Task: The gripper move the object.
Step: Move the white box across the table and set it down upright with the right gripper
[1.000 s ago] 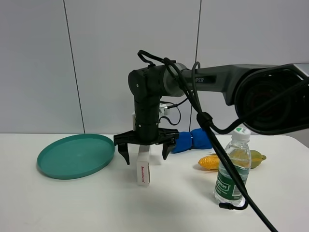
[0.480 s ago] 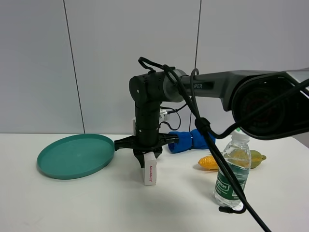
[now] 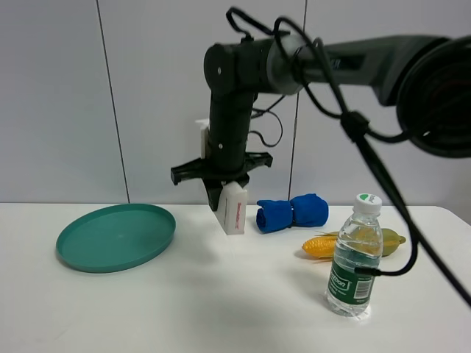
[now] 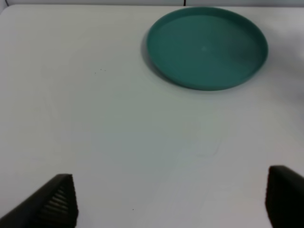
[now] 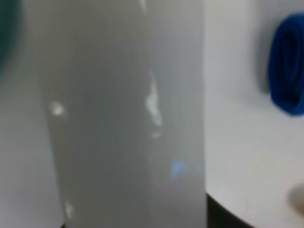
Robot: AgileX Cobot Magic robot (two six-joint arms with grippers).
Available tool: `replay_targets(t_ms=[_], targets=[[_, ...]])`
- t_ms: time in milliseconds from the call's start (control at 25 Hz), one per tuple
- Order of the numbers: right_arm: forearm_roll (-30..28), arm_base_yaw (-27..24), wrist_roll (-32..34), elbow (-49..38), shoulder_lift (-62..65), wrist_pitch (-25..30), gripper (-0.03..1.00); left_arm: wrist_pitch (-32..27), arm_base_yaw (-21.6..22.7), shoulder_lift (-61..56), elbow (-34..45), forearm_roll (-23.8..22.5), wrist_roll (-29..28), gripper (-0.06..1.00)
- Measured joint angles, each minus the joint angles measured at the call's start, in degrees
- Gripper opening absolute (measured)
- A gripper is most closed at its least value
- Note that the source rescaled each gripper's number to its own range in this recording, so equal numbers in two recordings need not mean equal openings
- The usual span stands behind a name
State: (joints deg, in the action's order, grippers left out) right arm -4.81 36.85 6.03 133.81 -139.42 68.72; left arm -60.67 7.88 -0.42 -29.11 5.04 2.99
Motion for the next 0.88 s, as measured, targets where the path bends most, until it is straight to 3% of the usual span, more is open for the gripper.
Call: replay_targets(t_ms=[120,320,400,560,680,880], targets=[[3.36,0.78,-14.61,0.05,4.41,0.21,0.0,0.0,0.0,0.0,0.0,0.0,0.0,1.0],[10.19,6.05,-44.59,0.22,8.44,1.15,0.0,0.0,0.0,0.0,0.0,0.0,0.0,1.0],[12.89,8.37,-51.88,0.22,8.56,1.2,0.0,0.0,0.0,0.0,0.0,0.0,0.0,1.0],[15.4,12.21,-57.49,0.15,8.42,-0.27,0.0,0.0,0.0,0.0,0.0,0.0,0.0,1.0],[15.85,13.72,-57.99,0.15,6.95,-2.64,0.0,0.0,0.0,0.0,0.0,0.0,0.0,1.0],[15.69,14.77,-58.04,0.1,2.18,-1.87,0.0,0.0,0.0,0.0,0.0,0.0,0.0,1.0]])
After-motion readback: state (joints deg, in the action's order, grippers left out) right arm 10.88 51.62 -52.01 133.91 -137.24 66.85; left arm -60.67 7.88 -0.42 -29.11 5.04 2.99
